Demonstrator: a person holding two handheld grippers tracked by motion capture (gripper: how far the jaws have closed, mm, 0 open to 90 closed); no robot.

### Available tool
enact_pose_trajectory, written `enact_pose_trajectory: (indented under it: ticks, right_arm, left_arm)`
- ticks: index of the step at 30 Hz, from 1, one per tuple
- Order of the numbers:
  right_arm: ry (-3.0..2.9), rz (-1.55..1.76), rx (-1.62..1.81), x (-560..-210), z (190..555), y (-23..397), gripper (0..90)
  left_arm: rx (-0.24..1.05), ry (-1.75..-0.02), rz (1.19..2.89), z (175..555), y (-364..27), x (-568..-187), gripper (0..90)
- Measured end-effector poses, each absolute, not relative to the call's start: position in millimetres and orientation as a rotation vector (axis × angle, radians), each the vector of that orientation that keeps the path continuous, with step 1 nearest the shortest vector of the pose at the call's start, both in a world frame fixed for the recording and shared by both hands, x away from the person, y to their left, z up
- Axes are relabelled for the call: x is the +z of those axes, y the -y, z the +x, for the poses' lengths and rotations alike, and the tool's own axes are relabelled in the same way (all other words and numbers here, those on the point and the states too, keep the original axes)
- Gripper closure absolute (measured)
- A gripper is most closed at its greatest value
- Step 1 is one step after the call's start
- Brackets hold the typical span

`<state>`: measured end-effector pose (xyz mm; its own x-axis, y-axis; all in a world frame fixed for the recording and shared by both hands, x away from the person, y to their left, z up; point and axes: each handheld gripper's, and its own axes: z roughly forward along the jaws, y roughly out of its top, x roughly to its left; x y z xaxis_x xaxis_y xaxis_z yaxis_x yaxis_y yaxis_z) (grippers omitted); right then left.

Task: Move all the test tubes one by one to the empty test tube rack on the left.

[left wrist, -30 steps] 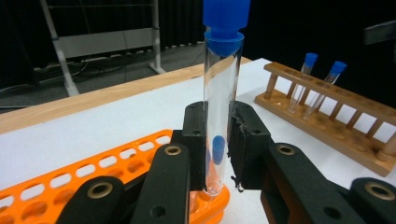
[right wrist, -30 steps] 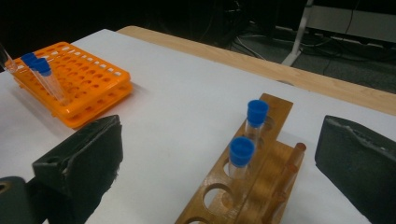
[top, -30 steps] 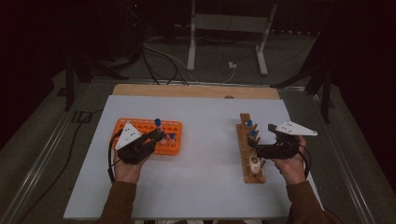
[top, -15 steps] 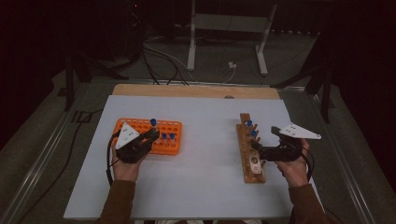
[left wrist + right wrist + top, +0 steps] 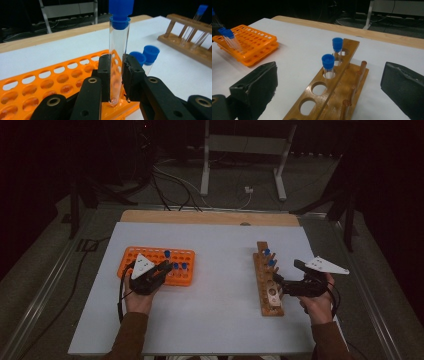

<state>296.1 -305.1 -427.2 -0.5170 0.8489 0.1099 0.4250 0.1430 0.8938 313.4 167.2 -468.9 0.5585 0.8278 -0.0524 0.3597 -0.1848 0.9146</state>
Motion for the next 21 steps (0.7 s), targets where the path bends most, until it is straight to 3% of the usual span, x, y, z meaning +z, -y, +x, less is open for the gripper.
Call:
enact_pose_trajectory:
  ticks: [21]
  right_arm:
    - [-2.007,1.220,1.337,-431,292,306,1.2]
  left_arm:
    - [0.559,-1.018,1.960,317,-160,-493,78.5]
